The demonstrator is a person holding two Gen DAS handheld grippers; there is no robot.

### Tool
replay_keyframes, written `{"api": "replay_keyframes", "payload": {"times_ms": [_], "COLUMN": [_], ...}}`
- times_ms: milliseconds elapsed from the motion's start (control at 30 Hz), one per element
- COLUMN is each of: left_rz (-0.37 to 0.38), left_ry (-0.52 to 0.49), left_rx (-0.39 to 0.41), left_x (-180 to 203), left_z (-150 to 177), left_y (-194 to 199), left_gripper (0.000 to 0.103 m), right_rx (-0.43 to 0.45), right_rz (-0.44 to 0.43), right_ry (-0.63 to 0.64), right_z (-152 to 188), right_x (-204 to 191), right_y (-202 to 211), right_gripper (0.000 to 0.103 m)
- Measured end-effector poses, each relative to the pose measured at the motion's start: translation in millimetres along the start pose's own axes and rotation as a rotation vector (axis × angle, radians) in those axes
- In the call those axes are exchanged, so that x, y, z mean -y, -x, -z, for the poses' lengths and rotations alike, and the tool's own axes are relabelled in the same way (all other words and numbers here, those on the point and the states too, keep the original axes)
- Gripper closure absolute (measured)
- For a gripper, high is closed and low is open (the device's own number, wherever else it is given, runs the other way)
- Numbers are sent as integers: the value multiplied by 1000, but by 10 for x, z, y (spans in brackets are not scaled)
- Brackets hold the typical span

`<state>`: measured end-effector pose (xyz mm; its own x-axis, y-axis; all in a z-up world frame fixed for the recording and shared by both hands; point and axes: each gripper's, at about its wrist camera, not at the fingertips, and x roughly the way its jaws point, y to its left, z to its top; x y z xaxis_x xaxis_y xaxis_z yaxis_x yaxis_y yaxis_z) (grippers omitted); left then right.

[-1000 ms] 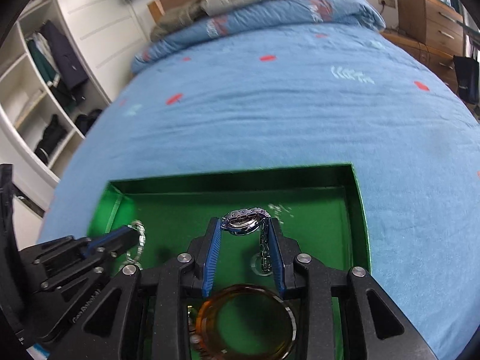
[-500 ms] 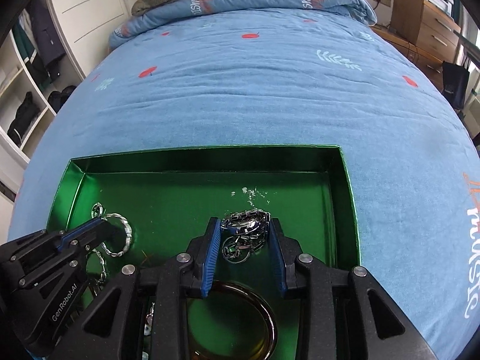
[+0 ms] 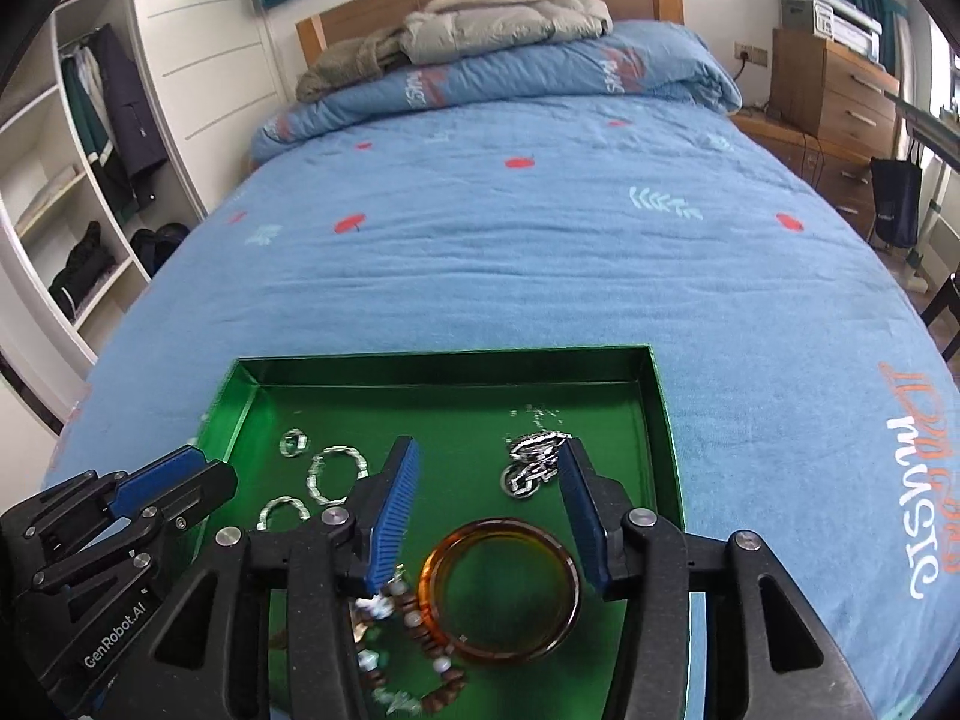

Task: Organize jewelry
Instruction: 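Lift both tools from the tray and move toward the necklace and bangle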

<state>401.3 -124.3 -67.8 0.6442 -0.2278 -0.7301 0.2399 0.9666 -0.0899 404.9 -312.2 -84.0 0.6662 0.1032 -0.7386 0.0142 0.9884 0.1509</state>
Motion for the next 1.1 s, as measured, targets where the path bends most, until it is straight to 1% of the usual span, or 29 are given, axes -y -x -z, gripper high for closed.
{"api": "replay_keyframes", "payload": {"times_ms": [133, 267, 333, 467, 567, 733, 867, 933, 967, 1033, 1100], "left_rz": [17, 21, 28, 60, 87, 139, 163, 185, 195, 198, 191], "left_ry": [0, -40, -63, -77, -90, -119, -125, -110, -102, -96, -104], "left_rx": [46, 87, 95, 104, 124, 143, 165, 158, 151, 145, 156], "left_x": [-77, -97, -108, -135, -132, -129, -222, -284, -317, -360, -389], "left_z": [131, 311, 419, 623, 739, 895, 994, 1017, 1014, 1001, 990], "left_y": [294, 546, 645, 814, 910, 985, 1014, 1008, 1000, 984, 996], "left_gripper": [81, 80, 80, 73, 73, 71, 68, 67, 67, 66, 65], "right_rx": [47, 68, 72, 71, 53, 22, 22, 22, 23, 24, 24], "right_rz": [1, 8, 16, 51, 96, 180, 243, 272, 288, 314, 332], "right_ry": [25, 32, 23, -5, -29, -99, -135, -136, -138, -155, -179], "right_z": [114, 307, 418, 687, 899, 1122, 1218, 1259, 1271, 1300, 1321], "right_x": [-131, -244, -267, -276, -253, -154, -177, -223, -254, -294, -320], "right_y": [270, 512, 610, 765, 849, 950, 1044, 1080, 1091, 1111, 1124], "right_gripper": [55, 55, 54, 54, 54, 54, 53, 47, 47, 47, 47]}}
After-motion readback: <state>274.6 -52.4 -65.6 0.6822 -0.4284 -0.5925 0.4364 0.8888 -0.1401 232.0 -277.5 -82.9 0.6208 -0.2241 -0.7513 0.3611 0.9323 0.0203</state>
